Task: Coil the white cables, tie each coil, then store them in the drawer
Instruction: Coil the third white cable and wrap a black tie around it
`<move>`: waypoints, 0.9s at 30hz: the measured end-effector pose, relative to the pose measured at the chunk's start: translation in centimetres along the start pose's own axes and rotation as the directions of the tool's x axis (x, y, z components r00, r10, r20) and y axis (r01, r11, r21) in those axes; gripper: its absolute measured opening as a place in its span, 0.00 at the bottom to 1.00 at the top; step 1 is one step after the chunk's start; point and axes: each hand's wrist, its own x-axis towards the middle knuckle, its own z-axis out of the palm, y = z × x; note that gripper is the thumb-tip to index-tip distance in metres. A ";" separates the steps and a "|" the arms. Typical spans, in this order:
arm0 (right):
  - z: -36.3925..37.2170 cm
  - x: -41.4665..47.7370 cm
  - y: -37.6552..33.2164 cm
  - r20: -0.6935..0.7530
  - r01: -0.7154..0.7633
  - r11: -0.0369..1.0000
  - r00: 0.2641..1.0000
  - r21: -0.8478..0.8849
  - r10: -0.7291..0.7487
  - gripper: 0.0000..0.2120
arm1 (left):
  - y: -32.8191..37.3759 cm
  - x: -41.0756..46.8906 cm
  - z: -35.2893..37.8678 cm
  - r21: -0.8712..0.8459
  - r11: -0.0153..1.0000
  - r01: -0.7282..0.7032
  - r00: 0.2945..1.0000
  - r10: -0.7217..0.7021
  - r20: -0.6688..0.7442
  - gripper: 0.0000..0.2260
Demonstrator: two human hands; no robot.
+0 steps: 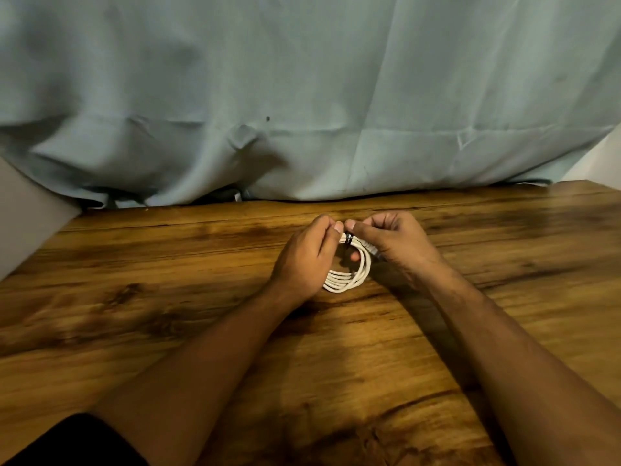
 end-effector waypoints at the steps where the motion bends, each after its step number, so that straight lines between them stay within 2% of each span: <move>1: 0.0 0.0 0.0 0.001 -0.005 1.000 1.000 -0.006 0.005 0.18 | 0.0 0.0 0.0 0.004 1.000 -0.001 1.000 0.001 -0.004 0.13; 8: 0.1 -0.4 -0.4 0.016 0.012 0.992 1.000 -0.122 -0.010 0.20 | 0.1 0.0 0.0 -0.025 1.000 0.008 1.000 -0.008 -0.013 0.12; 12: -0.1 -0.6 -0.9 0.112 -0.014 0.997 0.993 -0.073 0.022 0.23 | -0.2 0.1 0.1 -0.042 0.999 0.019 1.000 -0.019 -0.012 0.11; 13: -0.2 -0.6 -1.0 0.141 -0.028 0.997 0.989 -0.078 0.039 0.22 | -0.3 0.2 0.1 -0.054 0.998 0.034 0.999 -0.035 -0.018 0.11; 16: -0.2 -0.3 -0.6 0.161 -0.055 0.992 0.984 -0.115 0.073 0.09 | -0.8 0.4 0.1 -0.097 0.993 0.069 0.997 -0.073 -0.035 0.13; 23: 0.5 0.2 1.0 0.136 -0.042 0.985 0.989 -0.166 0.065 0.05 | -1.2 0.7 0.2 -0.146 0.986 0.084 0.996 -0.085 -0.004 0.14; 27: 0.8 -0.1 0.9 0.136 -0.015 0.986 0.990 -0.168 0.039 0.04 | -1.4 0.9 0.0 -0.201 0.968 0.148 0.989 -0.143 0.040 0.11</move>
